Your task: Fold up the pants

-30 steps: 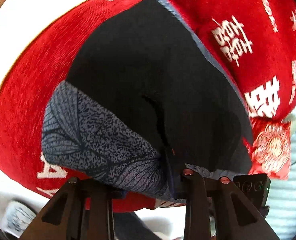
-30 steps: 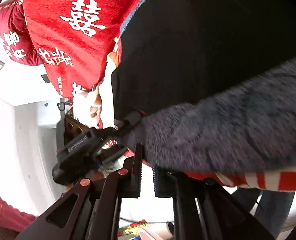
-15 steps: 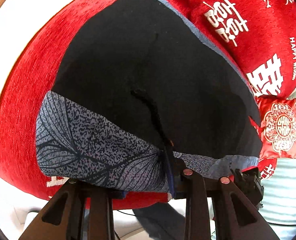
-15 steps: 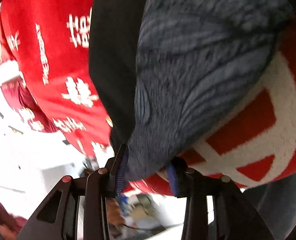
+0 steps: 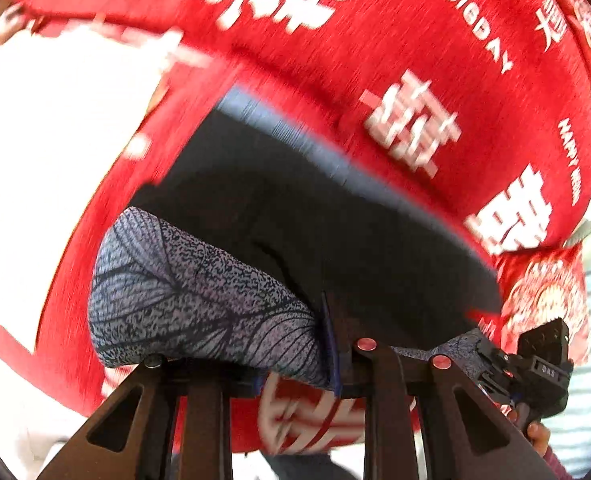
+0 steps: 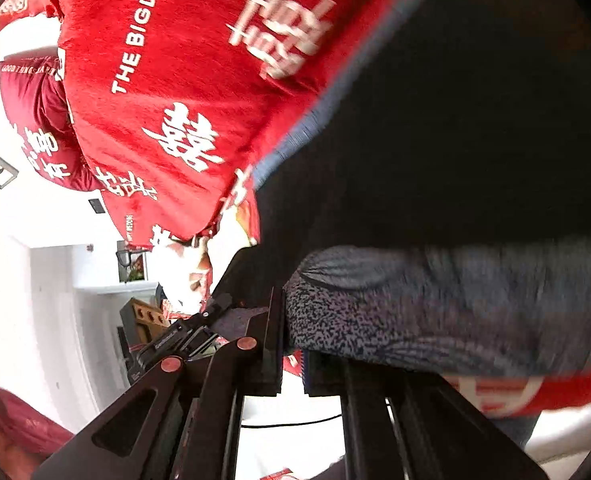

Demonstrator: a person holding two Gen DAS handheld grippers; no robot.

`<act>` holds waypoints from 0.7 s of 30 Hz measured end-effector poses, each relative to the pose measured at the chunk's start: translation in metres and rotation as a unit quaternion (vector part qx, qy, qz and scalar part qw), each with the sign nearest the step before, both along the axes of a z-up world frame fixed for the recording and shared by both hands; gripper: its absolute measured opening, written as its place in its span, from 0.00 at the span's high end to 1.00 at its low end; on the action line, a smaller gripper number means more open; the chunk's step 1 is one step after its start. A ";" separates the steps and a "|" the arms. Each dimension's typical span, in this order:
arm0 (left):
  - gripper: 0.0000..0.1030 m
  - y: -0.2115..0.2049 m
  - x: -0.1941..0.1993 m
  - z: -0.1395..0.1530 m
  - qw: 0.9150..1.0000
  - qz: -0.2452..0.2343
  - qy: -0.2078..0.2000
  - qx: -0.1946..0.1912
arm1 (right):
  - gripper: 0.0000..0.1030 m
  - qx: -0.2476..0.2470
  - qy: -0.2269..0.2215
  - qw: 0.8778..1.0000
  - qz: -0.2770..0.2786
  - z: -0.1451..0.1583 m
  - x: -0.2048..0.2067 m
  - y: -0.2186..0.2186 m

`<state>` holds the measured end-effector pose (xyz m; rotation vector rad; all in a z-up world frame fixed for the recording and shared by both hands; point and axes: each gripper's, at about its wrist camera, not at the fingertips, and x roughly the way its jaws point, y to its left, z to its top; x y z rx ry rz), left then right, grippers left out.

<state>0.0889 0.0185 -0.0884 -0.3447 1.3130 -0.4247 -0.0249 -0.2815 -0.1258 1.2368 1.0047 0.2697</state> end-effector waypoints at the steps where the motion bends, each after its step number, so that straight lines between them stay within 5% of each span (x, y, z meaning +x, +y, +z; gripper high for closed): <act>1: 0.76 -0.006 0.010 0.003 1.000 0.000 -0.007 -0.001 | 0.90 0.003 0.000 1.000 0.005 0.003 0.014 -0.011; 6: 0.76 -0.045 0.085 -0.010 0.999 0.000 -0.044 0.026 | 0.89 0.009 0.037 0.998 0.043 -0.007 0.106 -0.058; 11: 0.69 -0.078 0.147 -0.069 0.993 -0.001 -0.053 0.107 | 0.88 -0.033 0.068 0.993 0.086 -0.060 0.188 -0.078; 14: 0.65 -0.084 0.169 -0.106 0.991 0.013 -0.031 0.133 | 0.89 -0.029 0.092 0.993 0.070 -0.099 0.213 -0.088; 18: 0.64 -0.085 0.172 -0.098 0.990 0.021 -0.025 0.139 | 0.88 -0.029 0.089 0.992 0.082 -0.105 0.217 -0.089; 19: 0.64 -0.083 0.169 -0.090 0.989 0.019 -0.028 0.142 | 0.85 -0.040 0.089 0.991 0.093 -0.096 0.217 -0.086; 20: 0.63 -0.082 0.167 -0.080 0.988 0.018 -0.034 0.148 | 0.68 -0.053 0.084 0.989 0.105 -0.086 0.216 -0.083; 21: 0.57 -0.078 0.162 -0.068 0.987 0.018 -0.042 0.157 | 0.41 -0.064 0.077 0.988 0.114 -0.077 0.215 -0.077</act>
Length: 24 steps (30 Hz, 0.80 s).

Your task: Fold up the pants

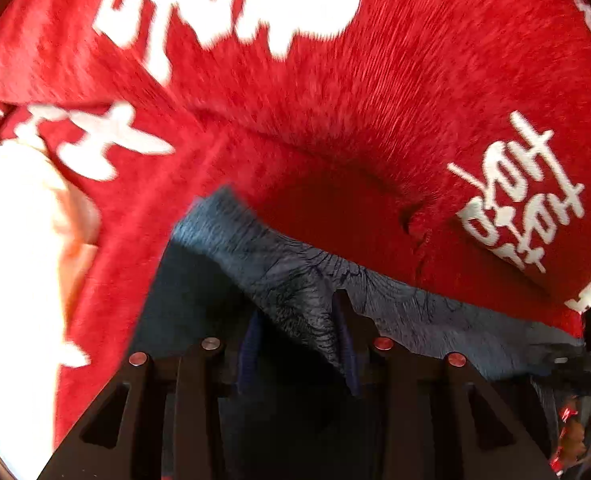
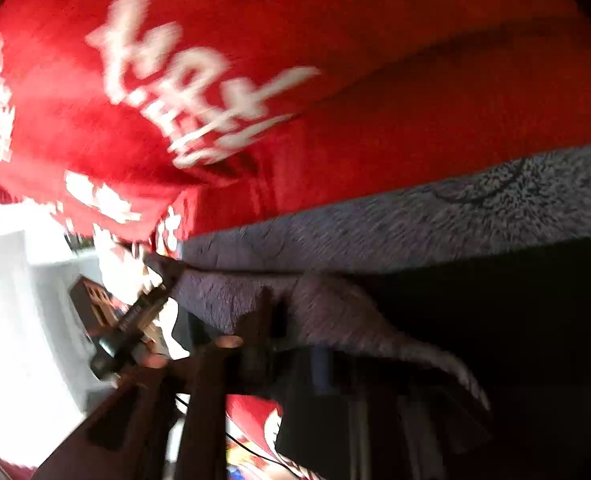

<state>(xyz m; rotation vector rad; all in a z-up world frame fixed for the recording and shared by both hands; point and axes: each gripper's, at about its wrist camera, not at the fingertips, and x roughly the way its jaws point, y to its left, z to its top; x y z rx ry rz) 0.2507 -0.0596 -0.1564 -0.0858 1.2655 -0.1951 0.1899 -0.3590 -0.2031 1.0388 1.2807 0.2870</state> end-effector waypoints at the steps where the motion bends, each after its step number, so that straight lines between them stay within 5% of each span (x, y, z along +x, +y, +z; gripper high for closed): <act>1: 0.41 0.004 -0.006 0.011 1.000 0.003 -0.012 0.012 | 0.32 -0.010 -0.016 1.000 0.015 0.015 -0.004 0.005; 4: 0.34 0.008 -0.019 0.031 0.999 -0.004 -0.037 0.038 | 0.33 -0.030 -0.064 0.997 0.041 0.051 -0.019 0.024; 6: 0.34 0.002 -0.024 0.030 0.998 -0.021 -0.033 0.048 | 0.56 -0.042 -0.092 0.993 0.064 0.064 -0.022 0.043; 7: 0.34 -0.007 -0.024 0.021 0.997 -0.037 -0.025 0.062 | 0.59 -0.066 -0.099 0.989 0.089 0.066 -0.017 0.058; 11: 0.34 -0.034 -0.014 -0.017 0.994 -0.055 -0.005 0.091 | 0.60 -0.139 -0.093 0.975 0.145 0.041 0.020 0.093; 14: 0.34 -0.045 -0.005 -0.037 0.992 -0.039 -0.019 0.118 | 0.62 -0.186 -0.060 0.970 0.144 0.016 0.041 0.080; 19: 0.34 -0.047 -0.013 -0.023 0.991 -0.050 -0.006 0.120 | 0.59 -0.143 -0.086 0.983 0.075 0.036 0.039 0.052; 24: 0.34 -0.058 -0.051 0.005 0.989 -0.092 0.002 0.120 | 0.43 -0.084 -0.108 0.991 0.004 0.067 -0.001 0.012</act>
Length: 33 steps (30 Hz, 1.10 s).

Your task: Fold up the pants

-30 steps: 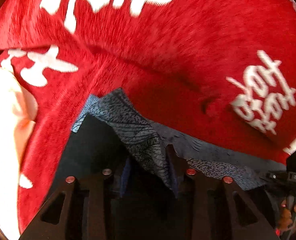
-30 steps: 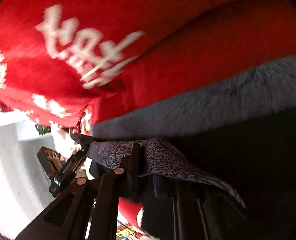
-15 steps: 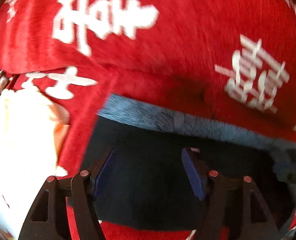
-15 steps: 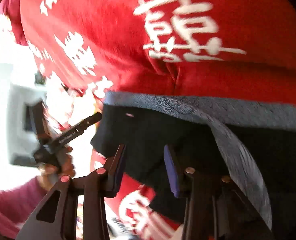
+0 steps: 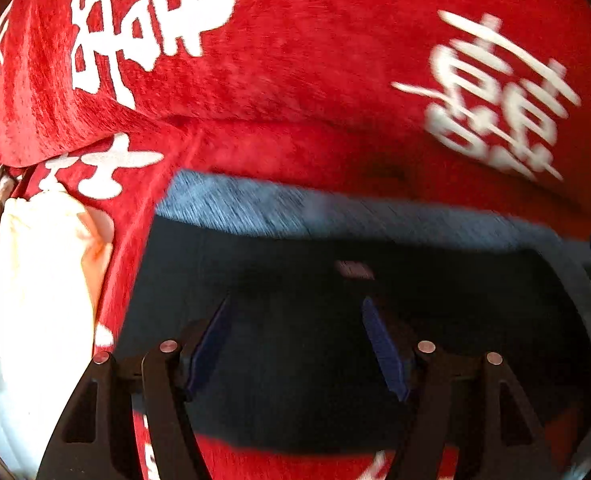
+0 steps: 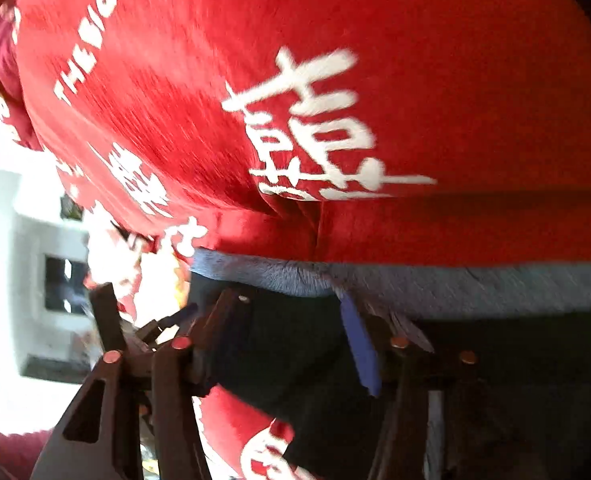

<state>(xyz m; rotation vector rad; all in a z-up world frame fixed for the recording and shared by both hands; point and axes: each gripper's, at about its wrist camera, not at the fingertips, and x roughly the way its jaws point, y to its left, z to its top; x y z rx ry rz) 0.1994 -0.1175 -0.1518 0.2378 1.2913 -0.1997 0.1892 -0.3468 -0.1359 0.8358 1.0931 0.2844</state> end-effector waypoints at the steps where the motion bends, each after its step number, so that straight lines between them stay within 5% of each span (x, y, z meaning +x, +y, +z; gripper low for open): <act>1: 0.34 -0.005 -0.013 0.004 1.000 -0.012 0.009 -0.004 | 0.43 0.009 0.005 1.000 -0.011 0.003 -0.018 -0.007; 13: 0.34 -0.090 -0.132 0.028 0.986 -0.150 0.065 -0.041 | 0.41 0.006 0.088 0.986 -0.139 0.011 -0.228 -0.034; 23: 0.34 -0.145 -0.203 0.047 0.960 -0.236 0.095 -0.118 | 0.41 0.009 0.129 0.946 -0.296 -0.012 -0.408 -0.037; 28: 0.34 -0.182 -0.222 0.038 0.949 -0.256 0.119 -0.141 | 0.41 0.011 0.156 0.926 -0.344 -0.037 -0.460 -0.053; 33: 0.34 -0.229 -0.230 0.011 0.945 -0.257 0.144 -0.140 | 0.41 0.034 0.171 0.918 -0.355 -0.067 -0.493 -0.073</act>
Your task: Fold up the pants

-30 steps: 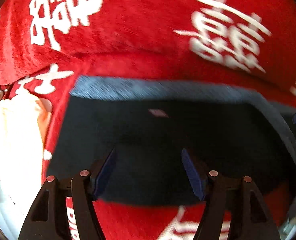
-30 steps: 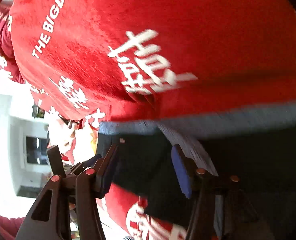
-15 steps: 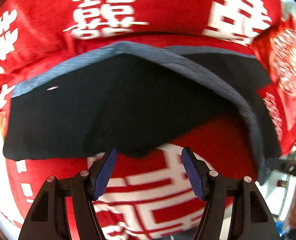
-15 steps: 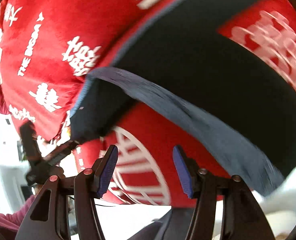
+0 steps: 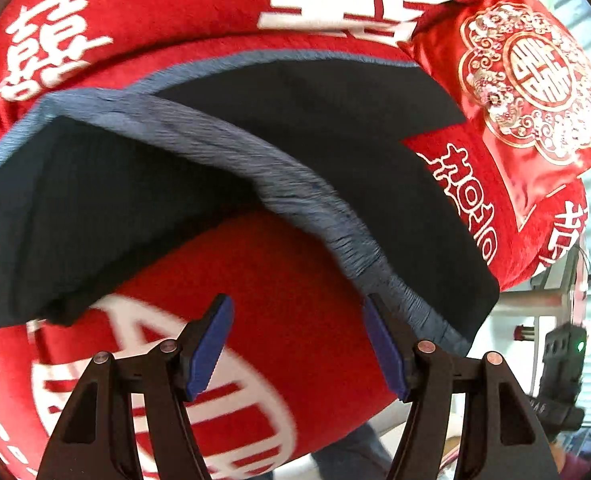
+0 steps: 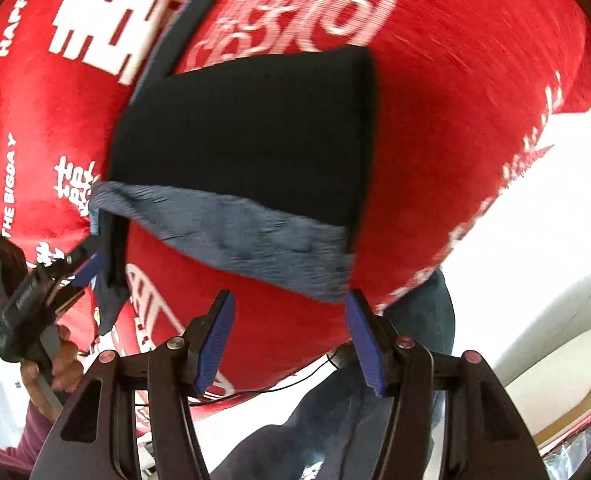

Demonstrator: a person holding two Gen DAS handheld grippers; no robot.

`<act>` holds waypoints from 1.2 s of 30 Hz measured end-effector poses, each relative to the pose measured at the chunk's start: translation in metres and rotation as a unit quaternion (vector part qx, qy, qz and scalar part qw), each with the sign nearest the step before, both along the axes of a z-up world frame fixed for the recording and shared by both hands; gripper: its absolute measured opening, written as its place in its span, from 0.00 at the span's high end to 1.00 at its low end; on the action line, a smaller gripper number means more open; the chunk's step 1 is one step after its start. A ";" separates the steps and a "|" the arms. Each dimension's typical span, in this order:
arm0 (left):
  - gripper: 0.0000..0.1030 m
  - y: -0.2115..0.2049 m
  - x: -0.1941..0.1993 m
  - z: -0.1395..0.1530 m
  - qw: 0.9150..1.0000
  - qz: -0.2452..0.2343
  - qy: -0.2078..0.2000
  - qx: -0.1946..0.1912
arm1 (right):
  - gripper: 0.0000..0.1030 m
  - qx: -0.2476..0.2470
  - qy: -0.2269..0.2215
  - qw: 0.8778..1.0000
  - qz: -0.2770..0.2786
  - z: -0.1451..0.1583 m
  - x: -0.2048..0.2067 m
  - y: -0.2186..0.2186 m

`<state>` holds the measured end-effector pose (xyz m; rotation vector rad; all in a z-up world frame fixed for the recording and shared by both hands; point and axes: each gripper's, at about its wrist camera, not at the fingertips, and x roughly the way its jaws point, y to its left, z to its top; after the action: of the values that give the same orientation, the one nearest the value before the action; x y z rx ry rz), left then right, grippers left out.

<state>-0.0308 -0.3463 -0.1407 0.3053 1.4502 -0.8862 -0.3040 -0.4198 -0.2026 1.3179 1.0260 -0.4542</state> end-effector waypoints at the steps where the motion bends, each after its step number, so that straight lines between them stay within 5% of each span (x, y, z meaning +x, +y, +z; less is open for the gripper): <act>1: 0.34 -0.006 -0.001 -0.005 1.000 0.004 0.005 0.002 | 0.41 0.006 -0.004 1.000 -0.004 -0.003 -0.004 -0.003; 10: 0.34 -0.038 -0.005 -0.027 0.999 0.009 0.038 0.012 | 0.41 0.120 -0.118 0.986 0.000 -0.050 -0.006 -0.024; 11: 0.34 -0.041 -0.007 -0.032 0.999 0.009 0.042 0.020 | 0.52 0.128 -0.119 0.985 0.002 -0.053 -0.006 -0.024; 12: 0.34 -0.042 -0.009 -0.034 0.999 0.009 0.040 0.023 | 0.78 0.130 -0.112 0.985 0.004 -0.055 -0.006 -0.023; 13: 0.37 -0.043 -0.011 -0.035 0.999 0.008 0.031 0.023 | 0.92 0.128 -0.101 0.987 0.011 -0.055 -0.007 -0.023; 14: 0.59 -0.045 -0.013 -0.033 1.000 0.004 0.025 0.017 | 0.94 0.126 -0.107 0.986 0.007 -0.050 -0.010 -0.025; 16: 0.77 -0.050 -0.015 -0.031 0.999 -0.003 0.040 0.010 | 0.95 0.109 -0.116 0.987 0.001 -0.033 -0.010 -0.031; 22: 0.77 -0.073 -0.007 0.007 1.000 0.000 0.006 -0.017 | 0.95 0.037 -0.169 0.984 0.033 0.042 0.023 -0.078; 25: 0.77 -0.081 0.006 0.020 1.000 0.019 0.011 -0.021 | 0.95 0.037 -0.193 0.980 0.018 0.063 0.035 -0.101; 36: 0.77 -0.137 0.079 0.069 0.995 0.060 -0.045 -0.069 | 0.95 -0.041 -0.228 0.966 0.111 0.137 0.134 -0.217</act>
<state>0.0479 -0.4836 -0.0714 0.1503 1.3034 -0.8596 -0.1698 -0.6372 -0.0655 1.1454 0.7457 -0.0153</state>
